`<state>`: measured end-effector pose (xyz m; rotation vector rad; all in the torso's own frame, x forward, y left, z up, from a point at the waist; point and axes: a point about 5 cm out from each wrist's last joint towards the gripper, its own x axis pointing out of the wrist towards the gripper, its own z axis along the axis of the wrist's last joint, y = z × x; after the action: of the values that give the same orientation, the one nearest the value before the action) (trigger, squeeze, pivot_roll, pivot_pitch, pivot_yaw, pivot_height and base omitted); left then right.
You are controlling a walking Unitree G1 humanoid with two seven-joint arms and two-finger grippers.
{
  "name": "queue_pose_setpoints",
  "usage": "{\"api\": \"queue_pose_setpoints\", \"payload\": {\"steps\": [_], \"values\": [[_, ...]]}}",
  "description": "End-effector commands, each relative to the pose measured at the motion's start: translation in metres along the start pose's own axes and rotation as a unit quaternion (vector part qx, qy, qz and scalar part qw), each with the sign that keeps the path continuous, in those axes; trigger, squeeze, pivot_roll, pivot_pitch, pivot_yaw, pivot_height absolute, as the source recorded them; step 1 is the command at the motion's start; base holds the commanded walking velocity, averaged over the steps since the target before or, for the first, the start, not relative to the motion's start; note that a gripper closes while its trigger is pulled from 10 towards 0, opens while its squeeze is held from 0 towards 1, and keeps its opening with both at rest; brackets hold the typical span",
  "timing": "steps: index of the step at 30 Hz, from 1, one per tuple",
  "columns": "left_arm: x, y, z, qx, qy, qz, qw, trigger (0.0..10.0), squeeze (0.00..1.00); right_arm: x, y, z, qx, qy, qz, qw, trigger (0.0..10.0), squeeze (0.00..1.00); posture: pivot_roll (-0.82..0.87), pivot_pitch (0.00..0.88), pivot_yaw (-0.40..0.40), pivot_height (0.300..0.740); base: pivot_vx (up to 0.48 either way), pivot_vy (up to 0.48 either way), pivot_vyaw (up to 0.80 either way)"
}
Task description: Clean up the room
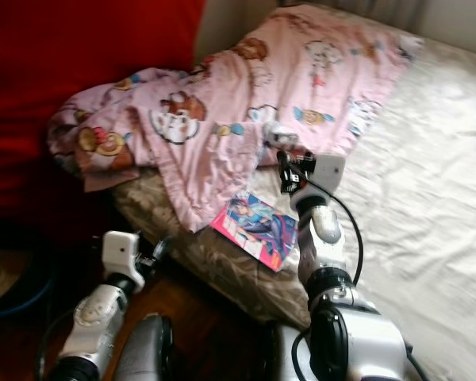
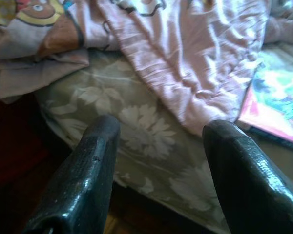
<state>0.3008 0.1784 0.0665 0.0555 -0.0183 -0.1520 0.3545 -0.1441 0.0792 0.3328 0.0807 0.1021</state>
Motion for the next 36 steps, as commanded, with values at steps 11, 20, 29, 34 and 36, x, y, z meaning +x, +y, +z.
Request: {"api": "queue_pose_setpoints", "payload": {"steps": [11, 20, 29, 34, 36], "values": [[-0.012, -0.013, 0.001, -0.008, 0.014, -0.011, 1.0, 10.0, 0.0, -0.015, -0.017, -0.027, 0.016, 0.061, -0.072, 0.995, 10.0, 0.0, 0.2, 0.336, -0.049, 0.608, 0.0, 0.0, 0.0], [-0.02, -0.008, 0.001, -0.003, 0.02, -0.008, 1.0, 10.0, 0.0, -0.014, -0.023, -0.023, 0.073, 0.046, -0.111, 0.99, 10.0, 1.0, 0.21, 0.359, -0.044, 0.608, 0.0, 0.0, 0.0], [-0.029, -0.006, -0.001, -0.002, 0.035, -0.007, 0.999, 10.0, 0.0, -0.02, -0.032, -0.028, 0.093, 0.048, -0.152, 0.983, 10.0, 0.0, 0.21, 0.369, -0.036, 0.608, 0.0, 0.0, 0.0], [-0.029, -0.005, 0.0, 0.001, 0.039, -0.008, 0.999, 10.0, 0.0, -0.027, -0.039, -0.035, 0.114, 0.058, -0.18, 0.975, 10.0, 0.0, 0.21, 0.366, -0.03, 0.608, 0.0, 0.0, 0.0], [-0.028, -0.005, 0.0, 0.003, 0.04, -0.01, 0.999, 10.0, 0.0, -0.029, -0.04, -0.038, 0.123, 0.063, -0.186, 0.973, 10.0, 0.0, 0.21, 0.363, -0.028, 0.608, 0.0, 0.0, 0.0]]}}
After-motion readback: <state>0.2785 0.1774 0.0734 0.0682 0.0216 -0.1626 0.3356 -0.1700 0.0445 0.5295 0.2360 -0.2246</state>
